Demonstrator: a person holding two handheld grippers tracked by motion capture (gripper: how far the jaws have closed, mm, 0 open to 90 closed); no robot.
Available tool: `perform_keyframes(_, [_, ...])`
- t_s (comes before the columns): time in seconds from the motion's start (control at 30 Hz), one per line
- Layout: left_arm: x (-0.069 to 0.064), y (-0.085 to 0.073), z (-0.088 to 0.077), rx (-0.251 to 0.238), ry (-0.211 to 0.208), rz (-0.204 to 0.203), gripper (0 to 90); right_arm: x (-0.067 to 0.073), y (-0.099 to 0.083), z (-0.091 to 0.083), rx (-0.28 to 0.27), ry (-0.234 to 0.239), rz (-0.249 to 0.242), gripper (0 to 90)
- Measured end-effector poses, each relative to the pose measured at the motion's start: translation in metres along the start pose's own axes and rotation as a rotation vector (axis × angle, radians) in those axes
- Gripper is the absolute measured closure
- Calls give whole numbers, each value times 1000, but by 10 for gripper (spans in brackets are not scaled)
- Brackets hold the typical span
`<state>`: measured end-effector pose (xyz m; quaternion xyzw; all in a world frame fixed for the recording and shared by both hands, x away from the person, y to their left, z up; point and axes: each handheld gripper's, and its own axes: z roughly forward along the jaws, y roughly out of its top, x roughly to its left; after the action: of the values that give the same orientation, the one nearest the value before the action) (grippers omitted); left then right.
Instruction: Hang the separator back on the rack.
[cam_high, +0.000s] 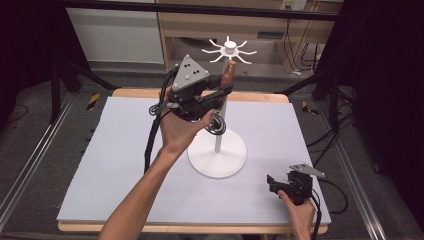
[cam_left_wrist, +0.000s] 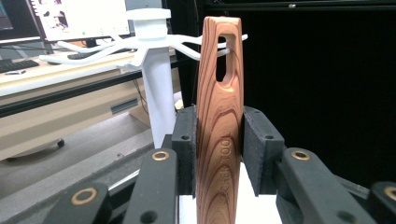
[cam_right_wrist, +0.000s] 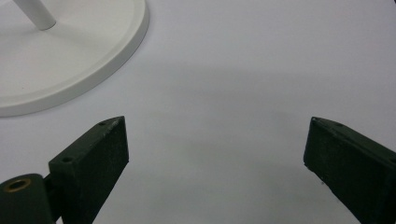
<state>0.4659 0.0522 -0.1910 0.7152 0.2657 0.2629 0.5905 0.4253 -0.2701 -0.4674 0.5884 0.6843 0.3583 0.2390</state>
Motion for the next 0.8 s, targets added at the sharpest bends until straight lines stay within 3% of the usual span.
perform_keyframes(0.8, [11, -5, 13, 20, 38, -23, 684, 0, 0, 1, 4, 2, -5, 72])
